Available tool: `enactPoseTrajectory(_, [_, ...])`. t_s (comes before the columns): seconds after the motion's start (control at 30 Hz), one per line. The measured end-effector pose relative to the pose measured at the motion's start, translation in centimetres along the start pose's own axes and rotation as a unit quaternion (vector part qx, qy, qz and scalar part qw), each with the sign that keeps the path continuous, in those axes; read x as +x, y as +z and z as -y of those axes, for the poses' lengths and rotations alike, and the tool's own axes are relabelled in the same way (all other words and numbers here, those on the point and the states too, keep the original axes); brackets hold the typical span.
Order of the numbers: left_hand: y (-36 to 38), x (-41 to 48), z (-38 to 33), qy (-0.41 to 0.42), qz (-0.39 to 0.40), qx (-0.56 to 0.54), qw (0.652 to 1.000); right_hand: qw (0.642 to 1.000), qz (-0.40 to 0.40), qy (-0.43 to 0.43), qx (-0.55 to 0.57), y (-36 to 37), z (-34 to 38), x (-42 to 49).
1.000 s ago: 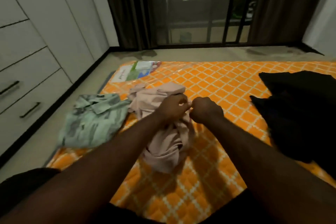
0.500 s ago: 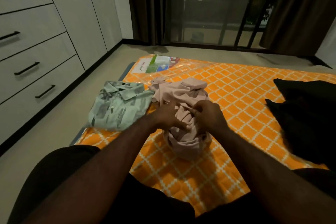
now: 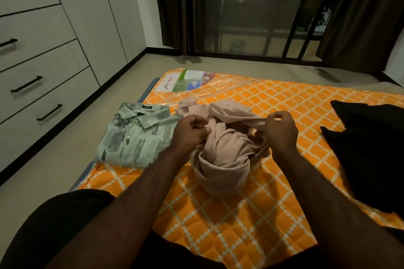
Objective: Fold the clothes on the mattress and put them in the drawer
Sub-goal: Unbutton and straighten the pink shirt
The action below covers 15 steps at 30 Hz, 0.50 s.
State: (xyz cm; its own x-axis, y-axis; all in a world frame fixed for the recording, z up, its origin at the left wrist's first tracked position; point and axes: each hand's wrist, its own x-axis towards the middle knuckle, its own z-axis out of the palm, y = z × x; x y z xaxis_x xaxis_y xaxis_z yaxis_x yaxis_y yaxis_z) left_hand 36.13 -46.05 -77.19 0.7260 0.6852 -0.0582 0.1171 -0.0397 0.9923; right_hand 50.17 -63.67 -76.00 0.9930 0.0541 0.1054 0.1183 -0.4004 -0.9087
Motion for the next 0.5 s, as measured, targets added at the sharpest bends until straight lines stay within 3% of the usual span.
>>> enactPoseTrajectory(0.1, [1.0, -0.3, -0.2, 0.035, 0.008, -0.038, 0.999, 0.979, -0.004, -0.181, -0.096, 0.2, 0.1, -0.6])
enactPoseTrajectory(0.2, [1.6, -0.7, -0.6, 0.095, 0.043, -0.03, 0.994, 0.961, 0.107, -0.255, -0.022, 0.9, 1.9, -2.1])
enactPoseTrajectory(0.27, [1.8, -1.3, -1.0, 0.134, 0.099, -0.035, 0.985, 0.953, 0.202, -0.227, 0.0, 1.6, 2.4, -3.1])
enactPoseTrajectory(0.37, [1.7, -1.8, -1.4, 0.16, 0.188, -0.059, 0.967, 0.944, 0.302, -0.077, 0.106, 2.0, 1.9, -3.6])
enactPoseTrajectory(0.5, [1.8, -2.2, -1.3, 0.123, 0.265, -0.079, 0.953, 0.919, 0.359, -0.007, 0.166, 0.9, 1.4, -2.5])
